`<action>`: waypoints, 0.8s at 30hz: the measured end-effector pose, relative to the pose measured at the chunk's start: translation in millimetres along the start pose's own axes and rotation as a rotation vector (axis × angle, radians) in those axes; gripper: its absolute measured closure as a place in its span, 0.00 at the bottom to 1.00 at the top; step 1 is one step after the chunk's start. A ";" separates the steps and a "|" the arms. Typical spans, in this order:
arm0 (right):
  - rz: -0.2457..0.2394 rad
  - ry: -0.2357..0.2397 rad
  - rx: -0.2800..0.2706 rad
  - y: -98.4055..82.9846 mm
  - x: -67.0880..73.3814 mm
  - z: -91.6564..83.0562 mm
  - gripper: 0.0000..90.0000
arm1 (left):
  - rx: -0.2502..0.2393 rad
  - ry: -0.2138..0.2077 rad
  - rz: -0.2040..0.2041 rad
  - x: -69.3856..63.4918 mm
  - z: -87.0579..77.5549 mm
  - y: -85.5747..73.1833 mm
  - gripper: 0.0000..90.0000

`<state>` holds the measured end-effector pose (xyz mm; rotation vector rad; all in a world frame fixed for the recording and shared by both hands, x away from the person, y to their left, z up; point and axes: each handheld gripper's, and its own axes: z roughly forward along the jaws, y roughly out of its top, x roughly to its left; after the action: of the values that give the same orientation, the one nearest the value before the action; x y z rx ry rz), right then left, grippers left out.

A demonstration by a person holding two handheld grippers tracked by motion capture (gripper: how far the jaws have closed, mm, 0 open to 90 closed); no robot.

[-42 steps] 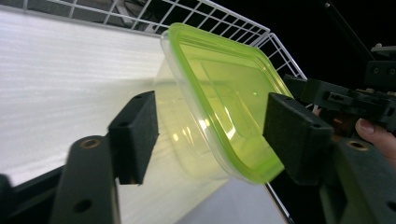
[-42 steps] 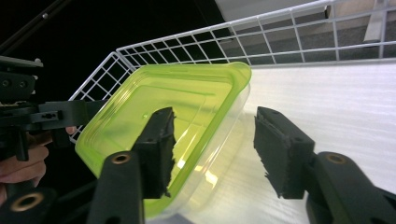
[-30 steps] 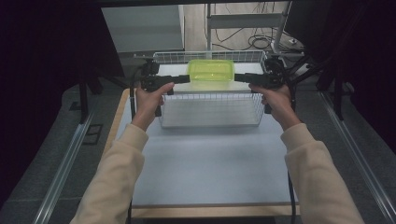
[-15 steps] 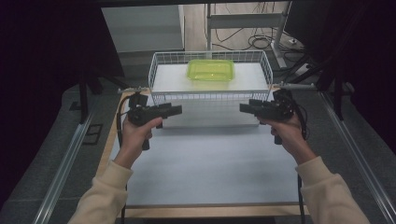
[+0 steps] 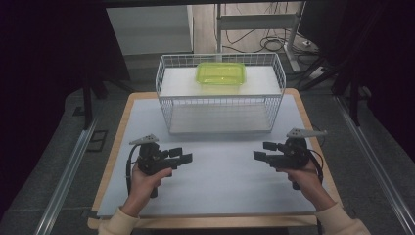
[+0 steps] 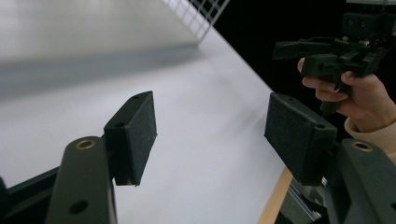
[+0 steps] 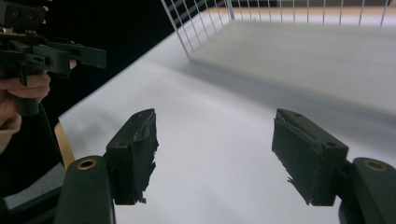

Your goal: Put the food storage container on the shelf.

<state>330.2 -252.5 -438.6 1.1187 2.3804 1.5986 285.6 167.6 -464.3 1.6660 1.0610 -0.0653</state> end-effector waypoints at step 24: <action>-0.035 -0.058 0.066 -61.7 -4.8 15.3 0.34 | 0.110 0.083 0.025 5.8 30.1 -53.8 0.38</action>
<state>307.6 -255.6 -498.0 1.1127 2.4182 1.4660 267.1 146.5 -519.6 1.7935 1.1160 -0.0386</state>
